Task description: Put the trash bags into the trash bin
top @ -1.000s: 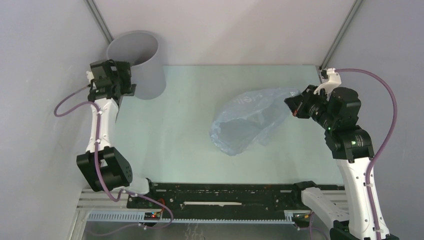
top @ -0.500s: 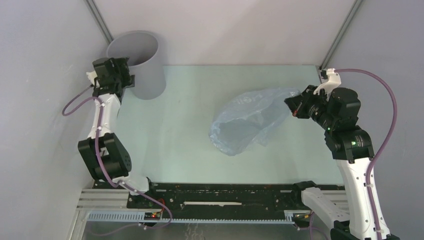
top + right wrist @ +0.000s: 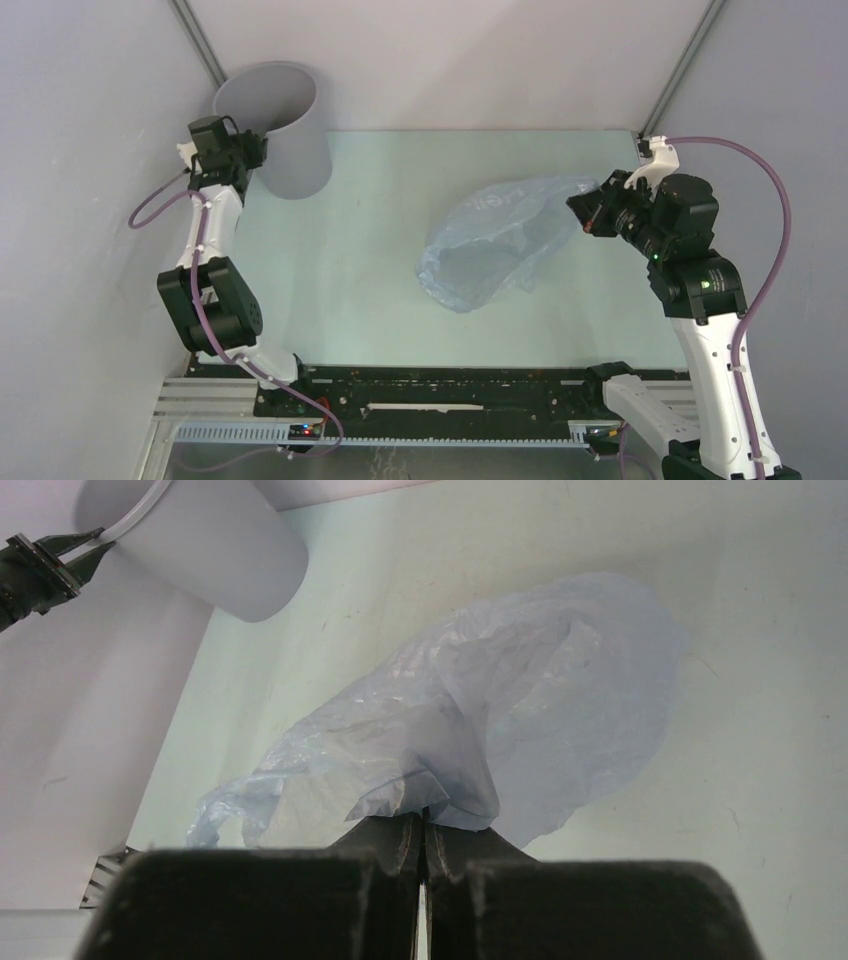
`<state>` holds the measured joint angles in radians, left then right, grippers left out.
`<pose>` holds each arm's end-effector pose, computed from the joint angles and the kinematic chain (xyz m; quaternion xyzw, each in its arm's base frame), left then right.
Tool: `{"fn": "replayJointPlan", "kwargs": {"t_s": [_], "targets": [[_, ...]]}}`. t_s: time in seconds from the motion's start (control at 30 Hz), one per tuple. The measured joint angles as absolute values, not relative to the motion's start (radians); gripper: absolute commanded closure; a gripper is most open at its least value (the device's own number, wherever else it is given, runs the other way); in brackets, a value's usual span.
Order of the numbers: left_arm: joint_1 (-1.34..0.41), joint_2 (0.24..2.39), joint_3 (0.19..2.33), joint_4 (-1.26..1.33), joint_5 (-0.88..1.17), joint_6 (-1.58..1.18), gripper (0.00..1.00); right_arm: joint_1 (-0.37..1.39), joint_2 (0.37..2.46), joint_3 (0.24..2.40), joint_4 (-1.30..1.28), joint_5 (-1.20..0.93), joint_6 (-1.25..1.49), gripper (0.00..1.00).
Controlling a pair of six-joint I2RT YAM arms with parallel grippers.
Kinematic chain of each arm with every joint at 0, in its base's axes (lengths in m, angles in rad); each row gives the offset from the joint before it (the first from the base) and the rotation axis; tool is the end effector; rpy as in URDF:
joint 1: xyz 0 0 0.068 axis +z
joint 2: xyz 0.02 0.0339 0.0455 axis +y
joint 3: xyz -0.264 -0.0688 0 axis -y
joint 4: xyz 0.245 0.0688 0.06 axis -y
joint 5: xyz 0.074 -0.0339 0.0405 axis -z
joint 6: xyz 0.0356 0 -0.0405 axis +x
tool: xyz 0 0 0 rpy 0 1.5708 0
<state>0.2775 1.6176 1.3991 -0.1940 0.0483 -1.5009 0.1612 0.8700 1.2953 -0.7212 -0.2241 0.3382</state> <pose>0.3706 0.1038 0.3388 -0.6414 0.5374 -0.3308 0.4363 0.1489 0.0322 0.4393 0.0043 0.8013 0.2332 0.5509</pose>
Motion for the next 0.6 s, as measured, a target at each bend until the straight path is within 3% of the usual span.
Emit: {"fn": "replayJointPlan", "kwargs": {"t_s": [0.17, 0.6], "targets": [[0.278, 1.618, 1.401, -0.191, 0.074, -1.488, 1.00, 0.167, 0.875, 1.295, -0.722, -0.222, 0.338, 1.00], [0.216, 1.584, 1.404, -0.209, 0.135, -1.404, 1.00, 0.152, 0.843, 1.296, -0.725, -0.200, 0.334, 1.00]]}}
